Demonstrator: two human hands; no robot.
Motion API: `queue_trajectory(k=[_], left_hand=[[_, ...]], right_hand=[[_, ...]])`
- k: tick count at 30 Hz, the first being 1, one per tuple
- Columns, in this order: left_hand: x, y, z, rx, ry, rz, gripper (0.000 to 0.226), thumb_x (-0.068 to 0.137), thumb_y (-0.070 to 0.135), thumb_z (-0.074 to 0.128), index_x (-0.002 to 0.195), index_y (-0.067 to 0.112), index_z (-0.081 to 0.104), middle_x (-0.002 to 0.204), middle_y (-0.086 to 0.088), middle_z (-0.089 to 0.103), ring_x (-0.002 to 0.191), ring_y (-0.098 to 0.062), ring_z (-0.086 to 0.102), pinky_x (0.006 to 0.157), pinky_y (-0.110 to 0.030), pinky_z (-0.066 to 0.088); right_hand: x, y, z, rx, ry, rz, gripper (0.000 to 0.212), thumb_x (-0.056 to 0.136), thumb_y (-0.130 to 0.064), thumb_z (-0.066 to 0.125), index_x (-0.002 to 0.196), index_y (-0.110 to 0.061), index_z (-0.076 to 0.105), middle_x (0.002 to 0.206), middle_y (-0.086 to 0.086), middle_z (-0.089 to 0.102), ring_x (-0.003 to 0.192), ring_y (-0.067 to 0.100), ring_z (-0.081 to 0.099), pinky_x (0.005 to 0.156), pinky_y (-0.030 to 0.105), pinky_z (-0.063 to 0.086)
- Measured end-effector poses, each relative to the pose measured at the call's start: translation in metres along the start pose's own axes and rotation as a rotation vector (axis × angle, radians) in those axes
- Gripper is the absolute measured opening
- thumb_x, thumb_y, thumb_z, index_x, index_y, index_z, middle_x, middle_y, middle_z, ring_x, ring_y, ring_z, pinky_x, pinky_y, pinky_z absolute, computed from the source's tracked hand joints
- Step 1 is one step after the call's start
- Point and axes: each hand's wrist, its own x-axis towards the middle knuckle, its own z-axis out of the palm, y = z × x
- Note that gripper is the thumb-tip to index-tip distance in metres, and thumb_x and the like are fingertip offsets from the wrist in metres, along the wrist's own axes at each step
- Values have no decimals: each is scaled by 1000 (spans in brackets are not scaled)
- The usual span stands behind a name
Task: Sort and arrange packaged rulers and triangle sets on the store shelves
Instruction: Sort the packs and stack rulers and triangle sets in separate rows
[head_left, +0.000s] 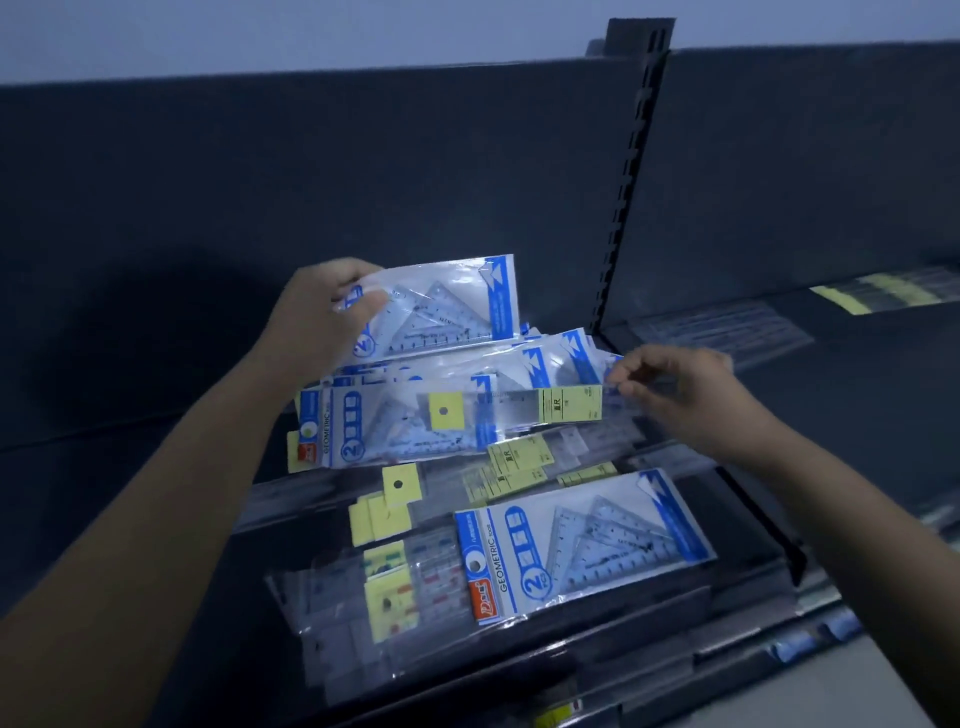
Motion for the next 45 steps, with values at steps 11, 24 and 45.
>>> queue_trajectory(k=[11, 24, 45], left_hand=[[9, 65, 119, -146, -412, 5, 9, 89, 15, 65, 95, 13, 71, 87, 17, 69, 76, 16, 59, 64, -1, 40], [6, 204, 293, -220, -538, -19, 9, 89, 13, 65, 96, 14, 71, 87, 4, 73, 70, 1, 66, 66, -12, 50], [131, 339, 597, -440, -726, -176, 23, 81, 0, 68, 98, 15, 70, 90, -10, 74, 75, -21, 71, 75, -33, 57]], right_hand=[[-77, 30, -32, -21, 223, 170, 29, 85, -9, 67, 79, -37, 61, 72, -14, 68, 75, 7, 64, 98, 56, 39], [-132, 171, -171, -252, 146, 164, 14, 88, -15, 61, 89, -28, 65, 80, -20, 62, 79, 9, 63, 89, 41, 41], [-107, 405, -367, -179, 213, 343, 16, 88, -9, 59, 87, -23, 67, 80, -14, 66, 73, 8, 62, 64, 13, 43]])
